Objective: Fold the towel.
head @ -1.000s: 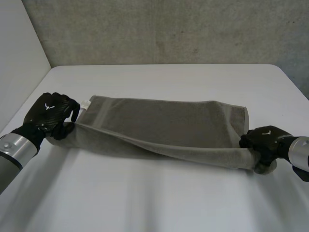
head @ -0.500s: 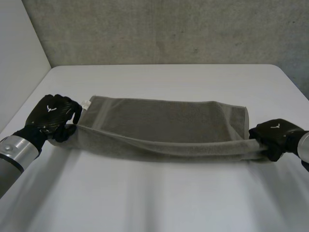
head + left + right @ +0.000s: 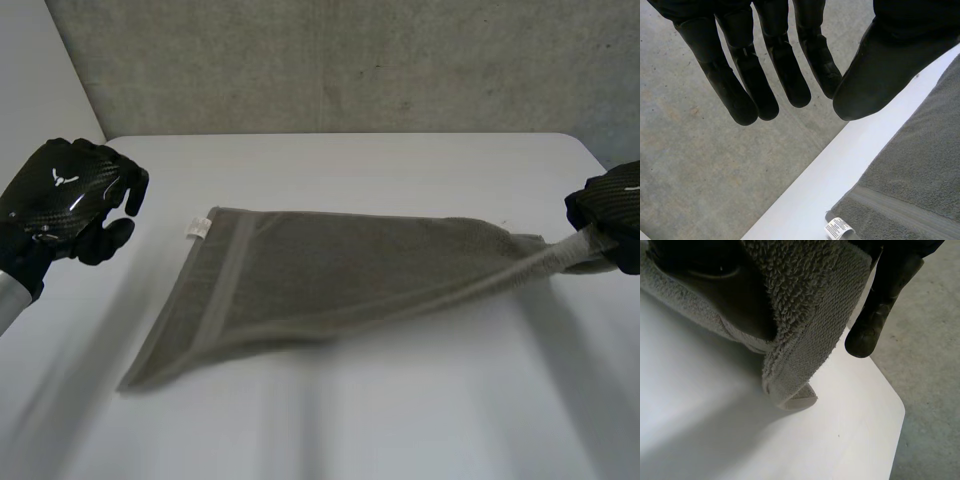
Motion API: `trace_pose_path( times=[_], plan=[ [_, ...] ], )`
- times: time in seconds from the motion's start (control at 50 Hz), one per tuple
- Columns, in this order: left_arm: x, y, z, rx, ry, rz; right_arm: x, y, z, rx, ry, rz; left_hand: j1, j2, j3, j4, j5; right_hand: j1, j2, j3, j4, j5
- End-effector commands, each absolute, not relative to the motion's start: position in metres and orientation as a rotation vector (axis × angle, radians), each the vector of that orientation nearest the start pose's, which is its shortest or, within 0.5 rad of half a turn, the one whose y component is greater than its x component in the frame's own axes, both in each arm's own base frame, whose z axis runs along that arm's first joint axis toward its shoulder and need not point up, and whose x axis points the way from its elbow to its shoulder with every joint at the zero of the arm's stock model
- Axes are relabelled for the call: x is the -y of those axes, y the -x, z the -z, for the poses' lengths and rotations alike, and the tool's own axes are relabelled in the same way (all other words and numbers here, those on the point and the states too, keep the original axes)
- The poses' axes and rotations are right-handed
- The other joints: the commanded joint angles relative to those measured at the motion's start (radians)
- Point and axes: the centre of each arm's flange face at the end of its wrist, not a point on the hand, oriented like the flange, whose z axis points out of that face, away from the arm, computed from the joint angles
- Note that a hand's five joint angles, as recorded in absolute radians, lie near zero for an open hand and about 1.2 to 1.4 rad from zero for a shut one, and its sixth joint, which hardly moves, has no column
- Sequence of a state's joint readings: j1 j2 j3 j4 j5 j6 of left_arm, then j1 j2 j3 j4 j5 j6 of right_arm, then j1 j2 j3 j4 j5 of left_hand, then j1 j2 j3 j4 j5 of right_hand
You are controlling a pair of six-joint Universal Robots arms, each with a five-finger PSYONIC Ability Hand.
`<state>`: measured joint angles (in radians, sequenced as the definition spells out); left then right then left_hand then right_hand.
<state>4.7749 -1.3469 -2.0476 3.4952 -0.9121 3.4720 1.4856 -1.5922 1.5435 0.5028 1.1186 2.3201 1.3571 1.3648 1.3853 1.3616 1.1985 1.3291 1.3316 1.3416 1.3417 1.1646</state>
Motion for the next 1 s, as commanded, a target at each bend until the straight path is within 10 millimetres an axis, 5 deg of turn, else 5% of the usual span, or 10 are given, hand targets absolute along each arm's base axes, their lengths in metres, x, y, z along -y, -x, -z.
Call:
trace_pose_path(
  times=[0.02, 0.18, 0.2, 0.22, 0.26, 0.36, 0.54, 1.0],
  plan=[
    [0.242, 0.174, -0.257, -1.998, -1.07, 2.407, 0.253, -0.152, -0.292, -2.366, 1.442, 1.755, 0.039, 0.031, 0.011, 0.035, 0.023, 0.067, 0.065, 0.055, 0.055, 0.057],
    [0.253, 0.173, -0.211, -2.255, -1.071, 2.265, 0.262, -0.155, -0.262, -2.403, 1.414, 1.596, -0.019, -0.026, -0.047, -0.023, -0.034, 0.067, 0.065, 0.055, 0.055, 0.057],
    [0.252, 0.174, -0.205, -2.296, -1.067, 2.241, 0.263, -0.157, -0.258, -2.402, 1.412, 1.574, -0.359, -0.367, -0.387, -0.364, -0.375, 0.067, 0.065, 0.055, 0.055, 0.057],
    [0.252, 0.174, -0.205, -2.297, -1.067, 2.241, 0.263, -0.157, -0.258, -2.402, 1.412, 1.574, -0.363, -0.37, -0.391, -0.367, -0.379, 0.067, 0.065, 0.055, 0.055, 0.057],
    [0.245, 0.174, -0.197, -2.356, -1.06, 2.202, 0.265, -0.157, -0.254, -2.405, 1.385, 1.569, -0.81, -0.818, -0.838, -0.815, -0.826, 0.067, 0.065, 0.055, 0.055, 0.057],
    [0.235, 0.174, -0.191, -2.41, -1.054, 2.169, 0.282, -0.154, -0.246, -2.432, 1.225, 1.619, -1.09, -1.098, -1.119, -1.095, -1.106, 0.067, 0.065, 0.055, 0.055, 0.057],
    [0.213, 0.178, -0.167, -2.55, -1.056, 2.072, 0.32, -0.149, -0.22, -2.452, 0.735, 1.617, -1.047, -1.054, -1.075, -1.051, -1.063, 0.067, 0.065, 0.055, 0.055, 0.057],
    [0.195, 0.188, -0.116, -2.606, -1.346, 1.769, 0.327, -0.146, -0.198, -2.494, 0.684, 1.589, -0.921, -0.928, -0.949, -0.925, -0.936, 0.067, 0.065, 0.055, 0.055, 0.057]
  ],
)
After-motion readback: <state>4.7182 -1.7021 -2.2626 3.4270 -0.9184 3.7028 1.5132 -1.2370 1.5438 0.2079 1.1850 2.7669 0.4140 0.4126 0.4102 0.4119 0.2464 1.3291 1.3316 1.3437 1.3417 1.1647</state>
